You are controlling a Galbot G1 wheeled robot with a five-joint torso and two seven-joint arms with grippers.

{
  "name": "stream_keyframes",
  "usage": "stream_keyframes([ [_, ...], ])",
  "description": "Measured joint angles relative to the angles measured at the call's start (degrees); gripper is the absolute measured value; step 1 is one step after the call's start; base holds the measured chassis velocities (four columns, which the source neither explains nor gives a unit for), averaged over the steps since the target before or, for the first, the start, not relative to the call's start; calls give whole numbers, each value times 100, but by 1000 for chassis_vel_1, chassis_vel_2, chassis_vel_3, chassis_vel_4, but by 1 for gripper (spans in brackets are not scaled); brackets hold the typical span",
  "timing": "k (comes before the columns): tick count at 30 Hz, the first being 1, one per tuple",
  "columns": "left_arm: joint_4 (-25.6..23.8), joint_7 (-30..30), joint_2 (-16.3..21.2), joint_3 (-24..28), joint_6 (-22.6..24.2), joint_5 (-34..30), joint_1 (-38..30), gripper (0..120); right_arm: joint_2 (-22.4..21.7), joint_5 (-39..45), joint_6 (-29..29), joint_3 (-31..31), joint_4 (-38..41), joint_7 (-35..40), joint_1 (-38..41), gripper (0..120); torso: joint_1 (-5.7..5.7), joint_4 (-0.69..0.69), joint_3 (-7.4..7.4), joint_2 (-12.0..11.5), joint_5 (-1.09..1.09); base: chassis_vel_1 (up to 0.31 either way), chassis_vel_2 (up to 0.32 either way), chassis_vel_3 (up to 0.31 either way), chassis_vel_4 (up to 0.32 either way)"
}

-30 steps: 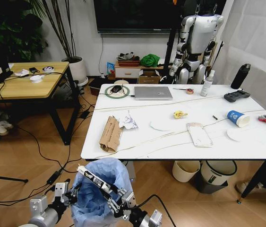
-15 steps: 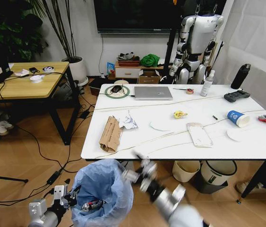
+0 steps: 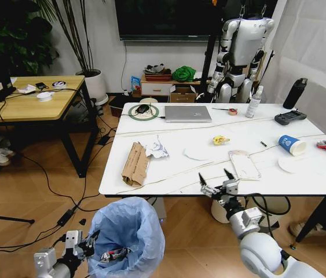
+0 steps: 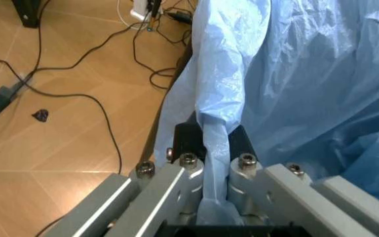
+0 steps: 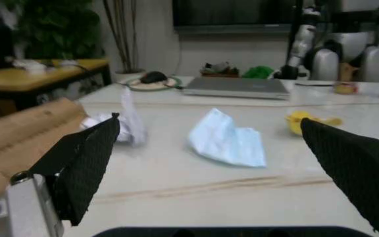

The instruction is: Pick up the trash bin and place the trash from the table into it.

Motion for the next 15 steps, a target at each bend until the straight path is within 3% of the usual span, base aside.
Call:
stream_keyframes([
  [6,10,35,-93,-245,-36,93,230,0,782,-267,-790,-904,-417,-252,1304,100,-1,6,0,0,-2,0,0,0,0],
  [10,9,70,-97,-417,-55,97,383,0,1127,-1,-1268,-1308,-626,110,1841,100,-1,4,0,0,-3,0,0,0,0],
  [14,60,128,-78,-641,-75,102,511,0,2119,313,-1837,-2024,-1139,897,2960,100,0,7,0,0,-4,0,0,0,0],
  [15,60,128,-78,-641,-75,102,511,0,2119,313,-1837,-2024,-1139,897,2960,100,0,7,0,0,-4,0,0,0,0],
])
